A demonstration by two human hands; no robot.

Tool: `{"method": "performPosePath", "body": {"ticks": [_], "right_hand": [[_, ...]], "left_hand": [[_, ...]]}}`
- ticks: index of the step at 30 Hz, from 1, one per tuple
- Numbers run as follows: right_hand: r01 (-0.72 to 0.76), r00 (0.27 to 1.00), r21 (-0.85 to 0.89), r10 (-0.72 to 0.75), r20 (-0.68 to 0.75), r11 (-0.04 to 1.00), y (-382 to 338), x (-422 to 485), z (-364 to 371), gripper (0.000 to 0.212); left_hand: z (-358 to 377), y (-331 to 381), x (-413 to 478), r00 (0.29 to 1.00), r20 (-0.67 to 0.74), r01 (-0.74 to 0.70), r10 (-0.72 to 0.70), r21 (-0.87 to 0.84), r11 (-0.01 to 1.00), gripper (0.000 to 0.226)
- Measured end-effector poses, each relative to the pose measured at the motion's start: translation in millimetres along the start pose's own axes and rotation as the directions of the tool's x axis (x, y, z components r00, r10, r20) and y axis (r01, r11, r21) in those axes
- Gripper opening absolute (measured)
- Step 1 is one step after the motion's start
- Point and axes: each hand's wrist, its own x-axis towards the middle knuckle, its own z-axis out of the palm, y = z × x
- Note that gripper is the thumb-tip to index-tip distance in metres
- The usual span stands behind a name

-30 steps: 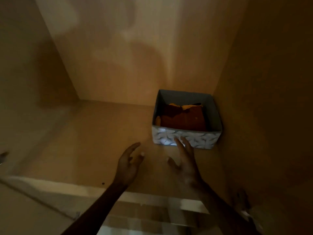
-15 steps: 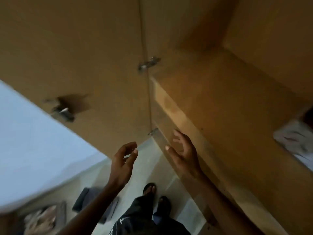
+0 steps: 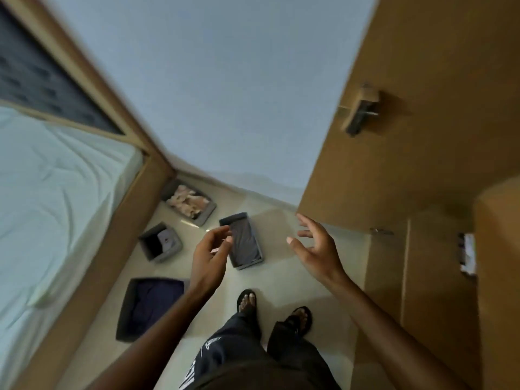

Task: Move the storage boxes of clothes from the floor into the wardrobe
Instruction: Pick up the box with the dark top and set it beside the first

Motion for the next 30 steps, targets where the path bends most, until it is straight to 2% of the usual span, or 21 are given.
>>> {"method": "performPosePath", "body": {"ticks": [3,9,14,21,26,30], "right_hand": [[0.049,0.991,-0.067,-0.040,0.130,0.997,-24.7,20.6,54.8,0.060],[0.133,0.942,-0.129,-0.085,0.325,0.983,-72.1,42.6,162.8,0.056],[0.231,0.844,-0.177,-0.107,0.526,0.957,-102.2,56.3,276.5,0.059],[0.340,0.652,-0.230,-0.053,0.756,0.912,-104.1,76.5,413.4,0.059],[0.410,0.507,-0.313,0.071,0.859,0.857,-45.8,103.3,512.0,0.059],[0.541,0.372,-0.361,0.170,0.913,0.760,29.7,125.2,592.1,0.062]], "left_hand": [[-56.4,-19.8,-3.9,0.990,-0.130,0.054,-0.058,-0.035,0.998,0.027],[-151.3,-61.5,-6.7,0.947,-0.280,0.133,-0.158,-0.104,0.986,0.028],[-226.3,-103.1,-6.3,0.870,-0.418,0.203,-0.262,-0.180,0.962,0.025],[-278.9,-173.5,-6.0,0.660,-0.579,0.326,-0.478,-0.353,0.877,0.023],[-291.3,-262.4,6.8,0.492,-0.607,0.403,-0.624,-0.477,0.781,0.022],[-285.5,-364.0,21.9,0.374,-0.575,0.448,-0.728,-0.575,0.685,0.024]]}}
